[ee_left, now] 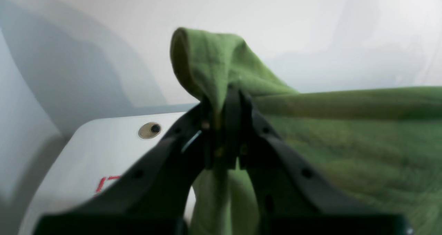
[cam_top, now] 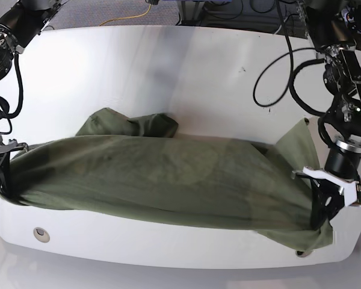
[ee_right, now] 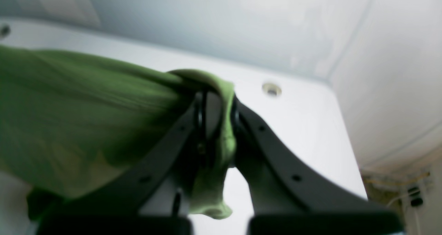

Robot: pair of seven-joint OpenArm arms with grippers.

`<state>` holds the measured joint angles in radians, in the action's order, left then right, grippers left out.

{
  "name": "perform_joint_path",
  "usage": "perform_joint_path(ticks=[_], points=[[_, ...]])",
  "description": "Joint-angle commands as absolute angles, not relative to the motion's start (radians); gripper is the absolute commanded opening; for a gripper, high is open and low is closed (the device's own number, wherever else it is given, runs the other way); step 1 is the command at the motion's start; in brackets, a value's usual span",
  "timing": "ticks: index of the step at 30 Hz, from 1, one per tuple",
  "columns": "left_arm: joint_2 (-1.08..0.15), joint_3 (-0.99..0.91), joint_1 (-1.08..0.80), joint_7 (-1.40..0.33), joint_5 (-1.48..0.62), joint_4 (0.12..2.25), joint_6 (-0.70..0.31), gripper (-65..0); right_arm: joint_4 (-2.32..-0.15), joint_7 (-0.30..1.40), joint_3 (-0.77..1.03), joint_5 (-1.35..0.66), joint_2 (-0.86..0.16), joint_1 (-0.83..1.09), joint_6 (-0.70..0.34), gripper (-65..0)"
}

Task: Layout the t-shirt on the table in an organized manner, then fold the t-shirt properly
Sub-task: 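Raise the shirt high with both grippers and draw it back toward the robot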

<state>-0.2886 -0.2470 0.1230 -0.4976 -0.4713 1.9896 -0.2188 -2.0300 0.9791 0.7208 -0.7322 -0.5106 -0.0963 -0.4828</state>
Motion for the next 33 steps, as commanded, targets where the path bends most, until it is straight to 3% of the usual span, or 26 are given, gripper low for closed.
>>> perform_joint_path(ticks=[1, 16, 21, 33], points=[[-0.302, -0.254, 0.102, -0.418, -0.473, 2.015, -0.214, -65.0, -2.045, 0.920, 0.725, -0.731, -0.533, -0.062, -0.483, -65.0], [-0.355, -0.292, -0.101, -0.059, -0.469, 2.015, -0.213, -65.0, -2.043, 0.447, 0.722, -0.679, -0.486, 0.157, -0.478, -65.0], [-0.367, -0.302, -0.150, 0.001, -0.469, 2.017, -0.211, -65.0, -2.043, 0.372, 0.727, -0.582, -0.433, 0.160, -0.481, -65.0], [-0.380, -0.418, -0.286, 0.085, -0.469, 2.017, -0.214, -64.9, -2.045, 0.295, 0.760, -0.584, -0.394, 0.331, -0.481, -65.0]])
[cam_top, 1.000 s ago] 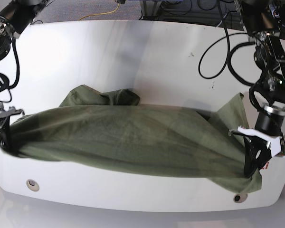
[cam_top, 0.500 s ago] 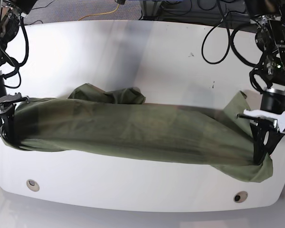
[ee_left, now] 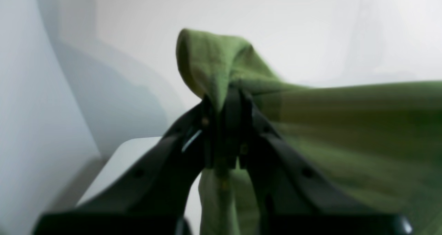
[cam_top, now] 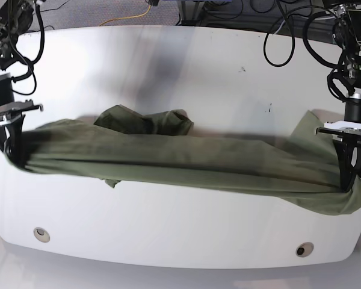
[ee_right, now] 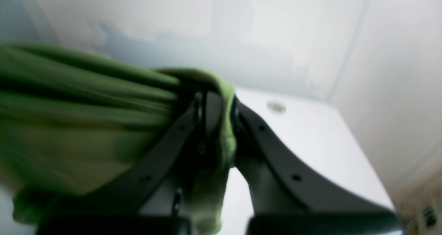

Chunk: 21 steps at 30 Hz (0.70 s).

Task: Layout the t-shirt on the table in an organized manner, then fold the t-shirt properly
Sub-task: 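Raise the shirt high with both grippers and draw it back toward the robot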

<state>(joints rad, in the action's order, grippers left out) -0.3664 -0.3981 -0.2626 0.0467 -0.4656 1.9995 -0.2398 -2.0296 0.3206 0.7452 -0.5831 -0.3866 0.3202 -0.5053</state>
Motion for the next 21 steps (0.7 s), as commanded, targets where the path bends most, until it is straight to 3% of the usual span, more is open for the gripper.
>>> perform_joint_path(ticks=[1, 14, 21], points=[[-0.380, -0.426, -0.306, 0.096, -0.469, 2.015, -0.214, -64.9, -2.045, 0.295, 0.773, -0.584, -0.383, 0.349, -0.483, -65.0], [-0.369, -0.429, -0.538, 0.119, -0.470, 2.014, -0.214, -64.9, -2.045, 0.295, 0.843, -0.584, -0.254, 0.515, -0.484, -65.0], [-0.308, -0.432, -0.601, 0.119, -0.469, 2.012, -0.214, -64.9, -2.043, 0.295, 0.843, -0.584, -0.245, 0.578, -0.484, -65.0]])
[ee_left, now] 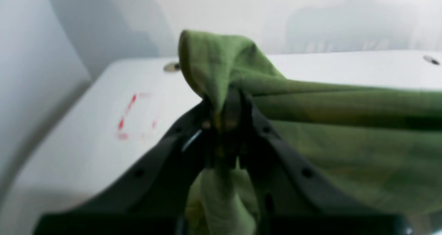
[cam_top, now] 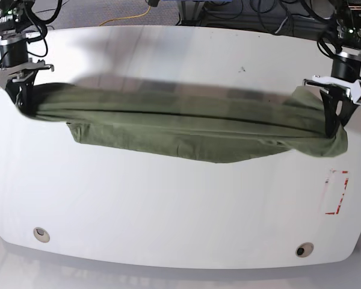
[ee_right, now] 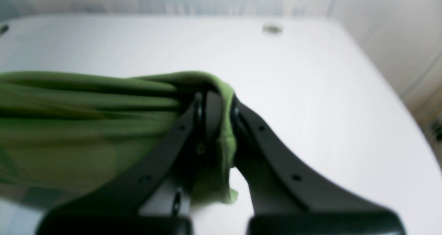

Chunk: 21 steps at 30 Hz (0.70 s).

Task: Layout the t-shirt on the table in an organized manner, then fold the t-shirt properly
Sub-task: 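Raise the shirt high with both grippers and draw it back toward the robot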

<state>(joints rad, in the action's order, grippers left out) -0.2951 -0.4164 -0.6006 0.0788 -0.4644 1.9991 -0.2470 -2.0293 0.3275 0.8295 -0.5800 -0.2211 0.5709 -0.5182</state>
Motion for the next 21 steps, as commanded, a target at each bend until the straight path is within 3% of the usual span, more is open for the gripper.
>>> perform_joint_path(ticks=[1, 9, 21], points=[[-0.308, -0.430, -0.599, 0.119, -0.469, 2.011, -0.214, -64.9, -2.043, 0.297, 0.842, -0.584, -0.249, 0.576, -0.484, -65.0], [-0.332, -0.404, -0.384, 0.064, -0.466, 2.009, -0.214, -64.9, -2.041, 0.348, 0.756, -0.579, -0.358, 0.423, -0.476, -65.0], [-0.384, -0.325, 0.248, -0.260, -0.464, 1.985, -0.213, -64.9, -1.980, 0.690, 0.590, -0.519, -0.495, -0.243, -0.475, -65.0]])
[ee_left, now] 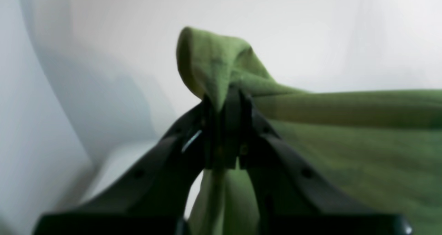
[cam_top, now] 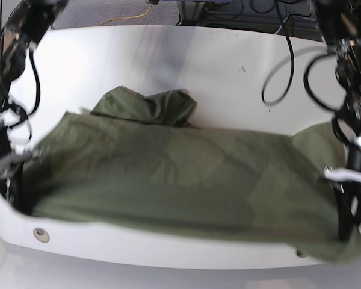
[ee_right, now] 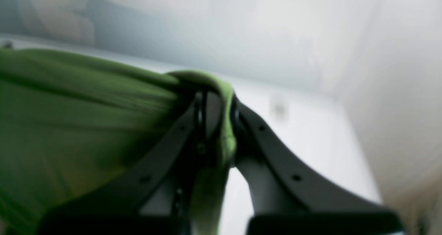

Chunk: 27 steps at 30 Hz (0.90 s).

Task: Layout the t-shirt on the table in an organized manner, then fold the t-shirt properly
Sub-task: 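Raise the shirt high with both grippers and draw it back toward the robot, then lower the shirt onto the table with both grippers, dragging it flat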

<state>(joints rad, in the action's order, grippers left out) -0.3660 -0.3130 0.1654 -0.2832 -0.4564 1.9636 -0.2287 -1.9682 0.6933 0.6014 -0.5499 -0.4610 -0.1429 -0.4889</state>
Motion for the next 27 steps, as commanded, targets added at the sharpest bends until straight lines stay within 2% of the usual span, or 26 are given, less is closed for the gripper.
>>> perform_joint_path(ticks=[1, 4, 10, 27], points=[[-0.384, -0.325, 0.289, -0.278, -0.464, 1.986, -0.214, -64.9, -1.980, 0.702, 0.576, -0.503, -0.496, -0.285, -0.476, -65.0], [-0.384, -0.325, 0.417, -0.329, -0.466, 1.986, -0.214, -64.9, -1.980, 0.734, 0.529, -0.463, -0.495, -0.406, -0.478, -65.0], [-0.384, -0.302, 0.562, -0.394, -0.467, 1.994, -0.214, -64.9, -1.980, 0.745, 0.476, -0.456, -0.495, -0.504, -0.478, -65.0], [-0.386, -0.300, 0.636, -0.397, -0.469, 1.998, -0.213, -64.9, -2.002, 0.745, 0.469, -0.456, -0.526, -0.567, -0.478, -65.0]])
